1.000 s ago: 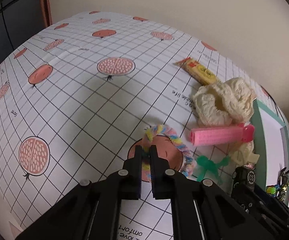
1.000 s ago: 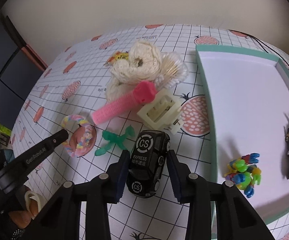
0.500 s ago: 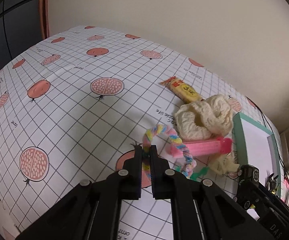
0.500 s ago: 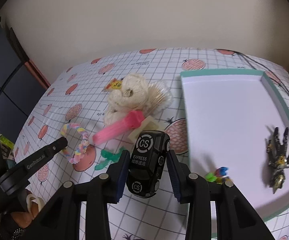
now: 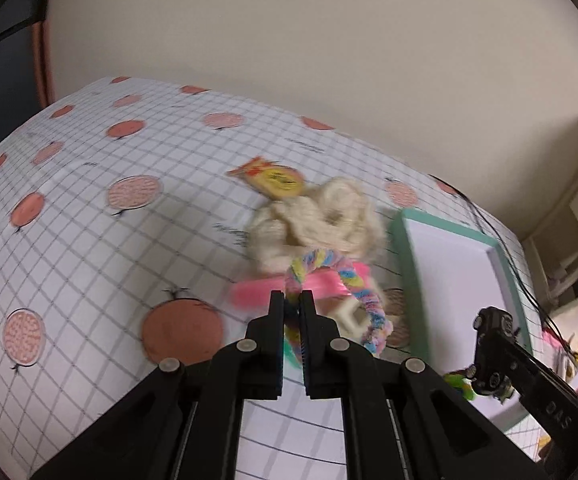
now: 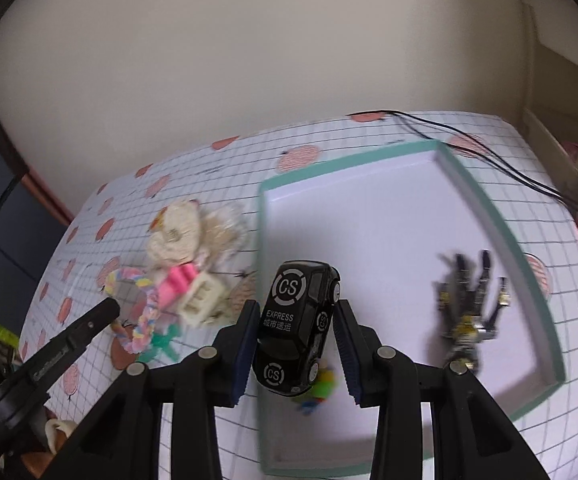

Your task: Organize objects

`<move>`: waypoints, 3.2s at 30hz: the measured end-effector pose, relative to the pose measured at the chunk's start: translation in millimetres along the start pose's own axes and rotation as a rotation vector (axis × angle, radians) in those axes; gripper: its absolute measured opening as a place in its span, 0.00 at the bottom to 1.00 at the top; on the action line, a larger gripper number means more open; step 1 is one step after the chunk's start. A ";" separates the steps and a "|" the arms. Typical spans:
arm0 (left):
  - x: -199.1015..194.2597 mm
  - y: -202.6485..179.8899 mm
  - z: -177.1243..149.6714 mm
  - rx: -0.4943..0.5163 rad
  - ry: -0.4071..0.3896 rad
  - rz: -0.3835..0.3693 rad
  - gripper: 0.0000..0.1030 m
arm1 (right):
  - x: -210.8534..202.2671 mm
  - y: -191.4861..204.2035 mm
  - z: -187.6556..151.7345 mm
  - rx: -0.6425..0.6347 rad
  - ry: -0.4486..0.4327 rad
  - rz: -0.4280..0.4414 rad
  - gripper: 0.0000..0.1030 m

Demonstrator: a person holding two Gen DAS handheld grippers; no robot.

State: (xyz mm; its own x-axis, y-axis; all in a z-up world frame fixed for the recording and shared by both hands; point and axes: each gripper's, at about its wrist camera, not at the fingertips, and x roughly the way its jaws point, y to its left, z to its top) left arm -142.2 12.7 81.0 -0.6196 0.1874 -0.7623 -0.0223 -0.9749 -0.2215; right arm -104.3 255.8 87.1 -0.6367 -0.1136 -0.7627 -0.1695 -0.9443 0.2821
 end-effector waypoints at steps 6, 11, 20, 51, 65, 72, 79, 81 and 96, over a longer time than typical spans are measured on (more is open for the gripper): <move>-0.8 -47.9 -5.9 0.121 -0.014 -0.052 0.07 | -5.5 -33.2 2.5 0.056 -0.007 -0.038 0.39; 3.1 -74.9 -9.6 0.180 -0.016 -0.087 0.07 | -6.5 -52.6 4.4 0.075 -0.014 -0.058 0.39; 25.6 -107.5 -9.9 0.209 0.006 -0.151 0.07 | 0.9 -57.6 4.3 0.094 -0.010 -0.055 0.39; 77.7 -124.1 -26.9 0.220 0.135 -0.145 0.07 | 40.1 -55.1 -7.5 0.086 0.114 -0.082 0.41; 61.1 -121.9 -22.4 0.216 0.117 -0.165 0.09 | 23.8 -50.4 -2.8 0.065 0.068 -0.083 0.41; 47.0 -108.4 -17.5 0.192 0.092 -0.149 0.13 | 16.4 -45.7 -3.1 0.047 0.052 -0.086 0.41; 48.2 -84.1 -17.5 0.156 0.109 -0.078 0.32 | 12.7 -46.0 -4.2 0.052 0.039 -0.088 0.43; 49.1 -77.1 -17.5 0.138 0.115 -0.062 0.38 | 11.6 -45.2 -4.3 0.050 0.033 -0.089 0.46; 46.2 -38.4 -14.5 0.011 0.106 0.013 0.78 | 7.6 -41.3 -6.0 0.030 0.003 -0.091 0.78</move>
State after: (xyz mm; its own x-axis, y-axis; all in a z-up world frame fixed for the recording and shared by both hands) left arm -158.6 60.6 45.4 -0.5331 0.1855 -0.8255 -0.0237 -0.9786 -0.2046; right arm -97.6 292.1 66.1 -0.6152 -0.0292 -0.7878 -0.2484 -0.9412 0.2289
